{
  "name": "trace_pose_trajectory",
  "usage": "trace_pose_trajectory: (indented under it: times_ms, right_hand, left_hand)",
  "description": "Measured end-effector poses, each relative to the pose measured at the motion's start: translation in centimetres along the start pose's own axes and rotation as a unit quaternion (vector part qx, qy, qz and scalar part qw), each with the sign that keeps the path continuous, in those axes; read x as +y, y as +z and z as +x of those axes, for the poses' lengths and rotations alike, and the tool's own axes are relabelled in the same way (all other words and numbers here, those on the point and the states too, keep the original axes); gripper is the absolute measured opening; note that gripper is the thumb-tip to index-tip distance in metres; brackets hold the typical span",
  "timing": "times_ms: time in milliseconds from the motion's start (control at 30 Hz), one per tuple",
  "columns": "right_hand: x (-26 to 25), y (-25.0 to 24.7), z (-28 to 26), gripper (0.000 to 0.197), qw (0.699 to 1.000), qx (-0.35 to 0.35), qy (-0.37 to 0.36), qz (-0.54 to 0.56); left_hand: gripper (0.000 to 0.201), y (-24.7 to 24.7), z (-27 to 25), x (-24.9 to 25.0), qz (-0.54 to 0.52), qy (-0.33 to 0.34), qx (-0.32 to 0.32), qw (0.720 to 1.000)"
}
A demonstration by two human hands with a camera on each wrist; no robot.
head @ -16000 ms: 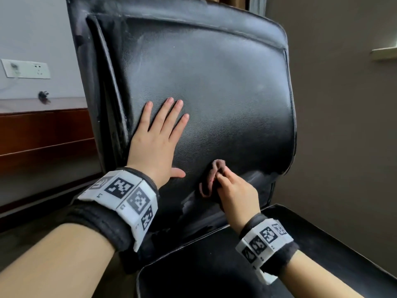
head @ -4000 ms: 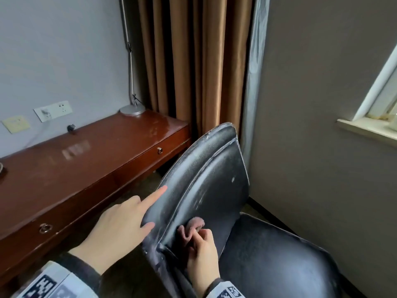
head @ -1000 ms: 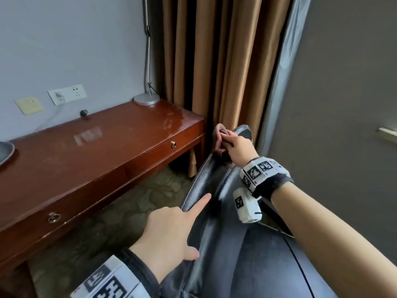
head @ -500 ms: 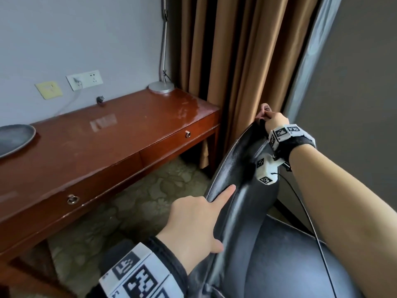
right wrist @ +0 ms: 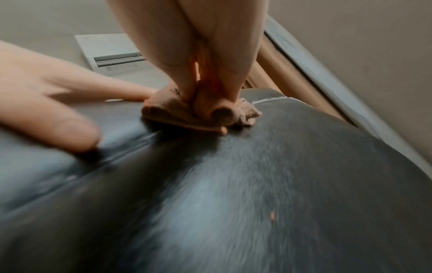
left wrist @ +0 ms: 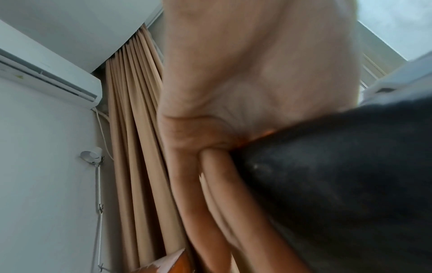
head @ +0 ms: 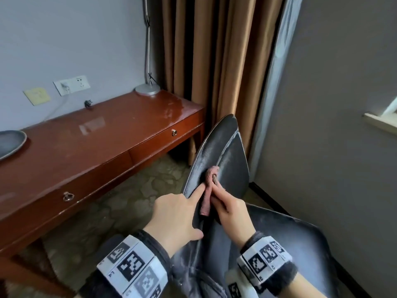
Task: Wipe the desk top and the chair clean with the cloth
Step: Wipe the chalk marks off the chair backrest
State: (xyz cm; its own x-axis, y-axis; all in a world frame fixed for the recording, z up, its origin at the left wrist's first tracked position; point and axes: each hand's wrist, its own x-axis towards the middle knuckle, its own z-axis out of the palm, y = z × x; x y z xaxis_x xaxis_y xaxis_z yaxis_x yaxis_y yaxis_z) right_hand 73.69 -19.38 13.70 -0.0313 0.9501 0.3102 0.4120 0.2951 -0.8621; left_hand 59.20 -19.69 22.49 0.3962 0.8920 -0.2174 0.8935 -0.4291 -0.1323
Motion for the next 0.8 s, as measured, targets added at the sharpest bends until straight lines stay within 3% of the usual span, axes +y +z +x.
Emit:
trace_pose_trajectory:
  times_ms: [267, 433, 600, 667, 733, 800]
  right_hand:
    - [-3.6, -2.0, -10.7, 0.052, 0.995, -0.088, 0.014, 0.051]
    - [-6.1, -6.0, -18.3, 0.045, 0.985, -0.129, 0.025, 0.11]
    - [-8.6, -11.2, -23.3, 0.052, 0.986, -0.144, 0.024, 0.085]
    - [-9.6, -13.6, -25.1, 0.054, 0.986, -0.155, 0.015, 0.066]
    - [-10.3, -15.8, -26.8, 0.051, 0.986, -0.164, -0.005, 0.039]
    - [-10.6, -18.0, -28.7, 0.046, 0.988, -0.154, -0.002, 0.012]
  left_hand:
    - [0.099, 0.3, -7.4, 4.5, -0.025, -0.008, 0.01, 1.0]
    - [0.107, -0.1, -13.0, 8.8, -0.074, -0.015, -0.049, 0.996]
    - [0.109, -0.8, -16.4, 13.9, -0.128, 0.009, -0.1, 0.987]
    - [0.098, -1.6, -17.0, 15.2, -0.188, 0.04, -0.169, 0.967]
    - [0.071, -2.9, -17.3, 15.6, -0.227, 0.09, -0.227, 0.943]
    - [0.054, -4.5, -16.6, 15.3, -0.149, 0.135, -0.177, 0.963]
